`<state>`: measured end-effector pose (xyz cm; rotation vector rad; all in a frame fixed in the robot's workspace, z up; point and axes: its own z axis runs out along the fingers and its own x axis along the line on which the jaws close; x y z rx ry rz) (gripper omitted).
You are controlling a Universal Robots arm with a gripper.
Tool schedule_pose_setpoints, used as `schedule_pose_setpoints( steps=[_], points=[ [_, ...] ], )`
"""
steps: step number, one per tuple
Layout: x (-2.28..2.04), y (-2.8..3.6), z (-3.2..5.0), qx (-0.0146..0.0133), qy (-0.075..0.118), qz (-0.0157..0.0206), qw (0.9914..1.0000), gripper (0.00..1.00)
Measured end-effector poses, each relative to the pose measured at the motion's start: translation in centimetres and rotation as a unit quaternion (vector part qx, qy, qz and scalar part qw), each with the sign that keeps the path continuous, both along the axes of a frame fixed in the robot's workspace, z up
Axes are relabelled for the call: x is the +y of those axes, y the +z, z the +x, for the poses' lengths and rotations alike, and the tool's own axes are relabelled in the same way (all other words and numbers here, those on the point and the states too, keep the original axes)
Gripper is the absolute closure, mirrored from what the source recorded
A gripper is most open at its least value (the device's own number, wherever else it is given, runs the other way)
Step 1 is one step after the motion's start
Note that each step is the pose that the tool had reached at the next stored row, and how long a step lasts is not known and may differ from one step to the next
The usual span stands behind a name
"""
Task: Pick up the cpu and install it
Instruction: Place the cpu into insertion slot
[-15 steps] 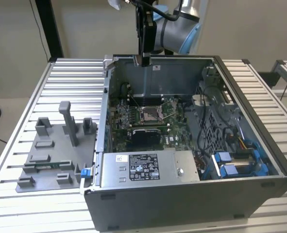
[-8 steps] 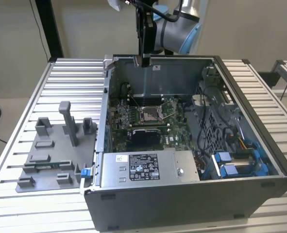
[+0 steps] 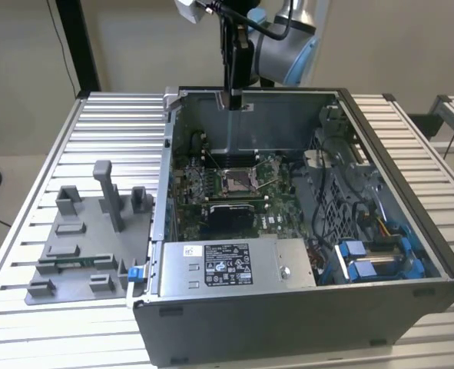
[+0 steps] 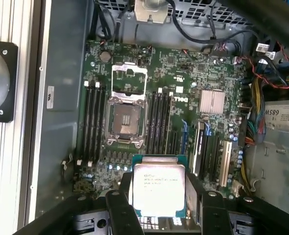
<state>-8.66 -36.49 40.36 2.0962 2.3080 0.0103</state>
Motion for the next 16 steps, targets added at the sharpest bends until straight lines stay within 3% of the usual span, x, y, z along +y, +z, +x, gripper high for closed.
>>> schedule_pose_setpoints(
  steps=[7,16],
  points=[
    [0.31,-0.86,0.66,0.0000,-0.005,0.0002,0.99999,1.00],
    [1.77,-1.40,1.07,0.0000,-0.008,0.0002,0.99997,1.00]
  ],
)
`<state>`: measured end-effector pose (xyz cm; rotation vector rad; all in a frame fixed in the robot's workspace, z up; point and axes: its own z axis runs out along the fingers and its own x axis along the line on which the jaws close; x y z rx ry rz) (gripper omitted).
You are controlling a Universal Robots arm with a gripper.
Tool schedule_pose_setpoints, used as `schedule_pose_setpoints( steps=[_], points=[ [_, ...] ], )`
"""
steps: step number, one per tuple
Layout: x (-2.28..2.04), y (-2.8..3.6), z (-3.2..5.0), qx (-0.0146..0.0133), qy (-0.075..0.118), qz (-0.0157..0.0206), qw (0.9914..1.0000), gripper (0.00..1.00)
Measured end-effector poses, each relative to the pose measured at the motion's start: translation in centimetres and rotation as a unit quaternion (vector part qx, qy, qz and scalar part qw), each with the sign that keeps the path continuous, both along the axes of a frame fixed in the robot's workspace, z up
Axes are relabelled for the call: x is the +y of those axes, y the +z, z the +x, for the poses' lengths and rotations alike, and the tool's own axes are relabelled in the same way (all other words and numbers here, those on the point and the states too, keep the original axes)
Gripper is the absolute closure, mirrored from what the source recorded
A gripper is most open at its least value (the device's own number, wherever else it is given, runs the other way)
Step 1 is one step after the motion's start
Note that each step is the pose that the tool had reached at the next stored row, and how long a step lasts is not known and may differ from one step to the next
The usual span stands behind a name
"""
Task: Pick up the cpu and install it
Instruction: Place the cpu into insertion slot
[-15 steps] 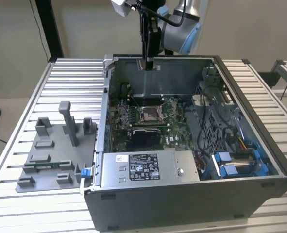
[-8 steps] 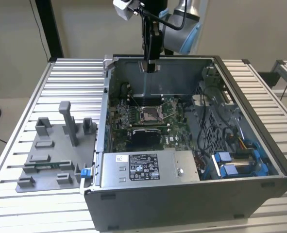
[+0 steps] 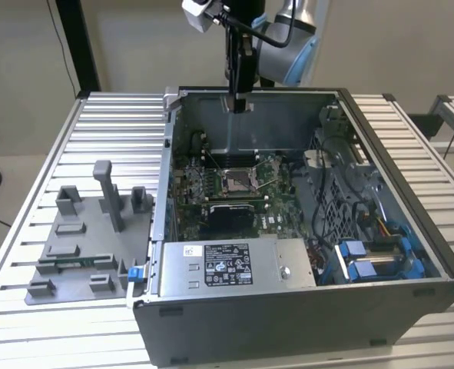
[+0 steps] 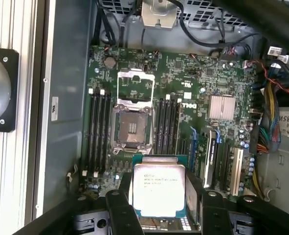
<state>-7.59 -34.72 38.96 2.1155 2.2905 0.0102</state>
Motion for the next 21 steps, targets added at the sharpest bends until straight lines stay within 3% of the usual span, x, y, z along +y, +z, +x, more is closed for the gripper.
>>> schedule_pose_setpoints(
  steps=[9,21],
  points=[
    [0.80,-0.12,0.77,0.0000,-0.001,0.0000,1.00000,1.00],
    [0.93,-0.47,1.25,0.0000,-0.002,0.0000,1.00000,1.00]
  ],
)
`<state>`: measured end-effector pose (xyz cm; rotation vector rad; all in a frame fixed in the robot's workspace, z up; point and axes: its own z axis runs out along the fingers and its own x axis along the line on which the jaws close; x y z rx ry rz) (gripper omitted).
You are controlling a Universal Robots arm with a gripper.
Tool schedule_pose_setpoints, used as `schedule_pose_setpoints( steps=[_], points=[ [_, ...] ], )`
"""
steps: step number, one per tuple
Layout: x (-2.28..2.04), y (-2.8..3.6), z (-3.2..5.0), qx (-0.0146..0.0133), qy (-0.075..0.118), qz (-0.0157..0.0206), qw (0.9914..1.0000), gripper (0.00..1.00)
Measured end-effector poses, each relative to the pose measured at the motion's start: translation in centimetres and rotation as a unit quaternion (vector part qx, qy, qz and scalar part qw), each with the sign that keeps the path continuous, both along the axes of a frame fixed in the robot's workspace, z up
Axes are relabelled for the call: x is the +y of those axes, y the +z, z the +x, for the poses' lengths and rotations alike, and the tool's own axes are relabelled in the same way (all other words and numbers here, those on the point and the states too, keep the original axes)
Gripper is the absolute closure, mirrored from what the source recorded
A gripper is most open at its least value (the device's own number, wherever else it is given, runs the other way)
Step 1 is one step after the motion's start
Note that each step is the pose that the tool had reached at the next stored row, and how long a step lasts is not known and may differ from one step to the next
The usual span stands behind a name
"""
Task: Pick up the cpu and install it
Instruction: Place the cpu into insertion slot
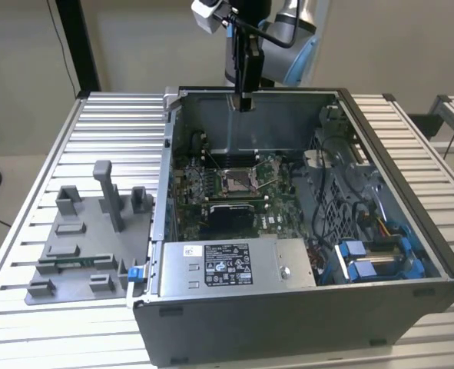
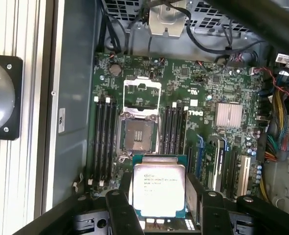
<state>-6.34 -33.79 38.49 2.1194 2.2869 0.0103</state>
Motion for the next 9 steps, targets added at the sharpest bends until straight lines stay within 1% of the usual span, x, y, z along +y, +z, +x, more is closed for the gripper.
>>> schedule_pose_setpoints(
  steps=[9],
  points=[
    [0.01,-0.05,0.05,0.0000,-0.002,0.0000,1.00000,1.00]
  ],
)
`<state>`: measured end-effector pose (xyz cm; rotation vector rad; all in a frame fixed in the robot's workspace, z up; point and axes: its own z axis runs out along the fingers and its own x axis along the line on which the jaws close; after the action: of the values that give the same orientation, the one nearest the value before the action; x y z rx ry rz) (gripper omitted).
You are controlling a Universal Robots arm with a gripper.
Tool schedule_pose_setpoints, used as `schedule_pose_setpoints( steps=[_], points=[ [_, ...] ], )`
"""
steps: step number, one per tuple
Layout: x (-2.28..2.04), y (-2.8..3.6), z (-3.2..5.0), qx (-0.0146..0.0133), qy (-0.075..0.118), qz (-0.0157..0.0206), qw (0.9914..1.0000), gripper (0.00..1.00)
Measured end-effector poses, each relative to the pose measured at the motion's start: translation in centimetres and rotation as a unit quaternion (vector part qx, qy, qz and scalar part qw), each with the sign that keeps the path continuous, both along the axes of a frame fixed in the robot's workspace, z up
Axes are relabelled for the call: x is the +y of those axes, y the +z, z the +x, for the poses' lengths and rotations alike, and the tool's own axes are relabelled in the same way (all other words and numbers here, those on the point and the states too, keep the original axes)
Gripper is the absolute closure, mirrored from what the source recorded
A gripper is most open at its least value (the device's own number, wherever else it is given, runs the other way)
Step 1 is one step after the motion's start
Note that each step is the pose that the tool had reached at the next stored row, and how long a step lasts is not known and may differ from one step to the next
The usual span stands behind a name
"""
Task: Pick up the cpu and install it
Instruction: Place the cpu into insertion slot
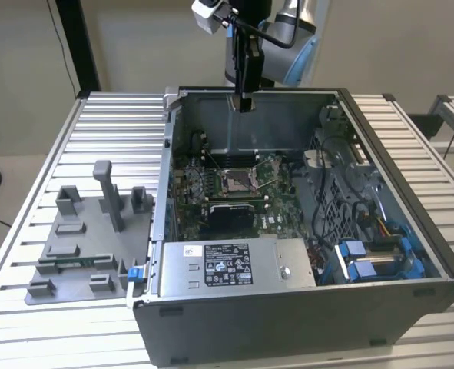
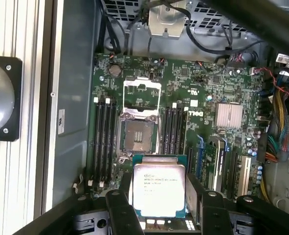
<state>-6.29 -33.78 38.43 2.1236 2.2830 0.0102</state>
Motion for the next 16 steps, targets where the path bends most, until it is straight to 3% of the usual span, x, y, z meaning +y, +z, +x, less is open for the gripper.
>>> schedule_pose_setpoints(
  steps=[16],
  points=[
    [0.00,-0.49,0.00,0.0000,0.000,0.0000,1.00000,1.00]
  ],
)
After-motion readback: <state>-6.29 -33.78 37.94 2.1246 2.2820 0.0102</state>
